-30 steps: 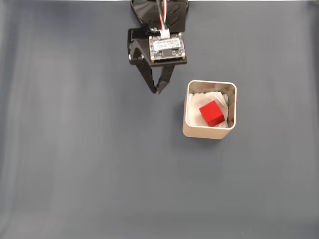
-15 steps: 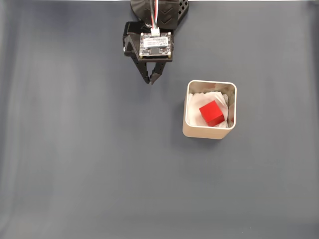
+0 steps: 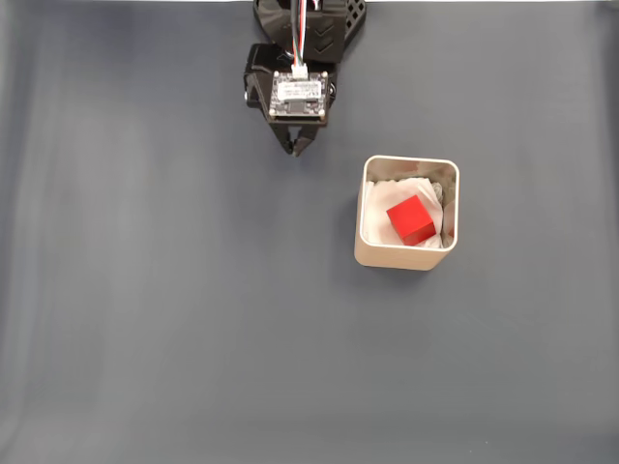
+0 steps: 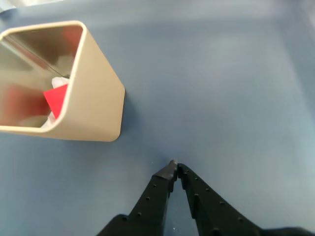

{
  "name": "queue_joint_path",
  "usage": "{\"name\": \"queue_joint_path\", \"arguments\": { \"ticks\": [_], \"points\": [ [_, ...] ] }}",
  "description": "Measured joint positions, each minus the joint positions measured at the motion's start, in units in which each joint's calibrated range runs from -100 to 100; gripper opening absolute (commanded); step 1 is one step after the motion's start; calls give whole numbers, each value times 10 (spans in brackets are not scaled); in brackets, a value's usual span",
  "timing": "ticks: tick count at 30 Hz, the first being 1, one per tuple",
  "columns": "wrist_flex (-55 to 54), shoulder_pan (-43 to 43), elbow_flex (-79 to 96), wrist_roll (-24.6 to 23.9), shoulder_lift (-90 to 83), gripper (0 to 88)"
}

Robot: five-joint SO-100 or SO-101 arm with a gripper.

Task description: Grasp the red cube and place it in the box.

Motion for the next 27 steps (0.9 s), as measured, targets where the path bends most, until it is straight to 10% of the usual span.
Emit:
{"name": "queue_joint_path", "arguments": {
  "ticks": [27],
  "points": [
    [136, -20, 87, -21, -85, 1]
  ]
}}
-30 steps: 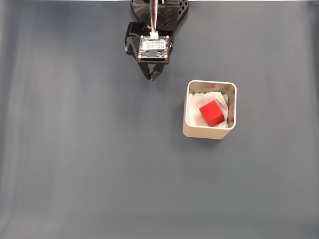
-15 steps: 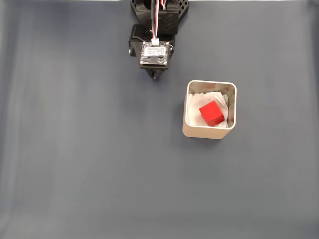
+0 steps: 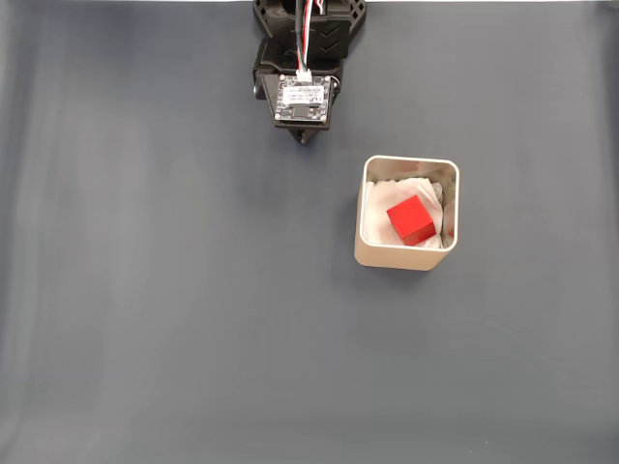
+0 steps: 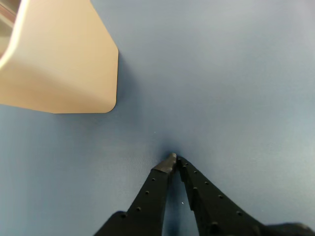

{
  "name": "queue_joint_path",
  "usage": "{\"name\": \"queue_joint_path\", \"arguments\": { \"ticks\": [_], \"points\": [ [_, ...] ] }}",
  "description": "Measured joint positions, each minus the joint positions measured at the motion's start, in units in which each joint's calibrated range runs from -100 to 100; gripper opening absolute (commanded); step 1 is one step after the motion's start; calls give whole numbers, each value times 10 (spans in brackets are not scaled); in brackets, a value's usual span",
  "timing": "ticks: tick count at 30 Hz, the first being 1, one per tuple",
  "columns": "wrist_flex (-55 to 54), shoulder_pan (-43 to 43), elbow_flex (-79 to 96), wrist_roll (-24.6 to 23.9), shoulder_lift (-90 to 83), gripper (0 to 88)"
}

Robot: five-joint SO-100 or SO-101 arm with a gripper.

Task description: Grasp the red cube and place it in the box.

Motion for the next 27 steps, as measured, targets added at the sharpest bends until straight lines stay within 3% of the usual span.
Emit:
{"name": "queue_joint_path", "arguments": {
  "ticks": [27],
  "points": [
    [32, -2, 0, 16, -4, 6]
  ]
}}
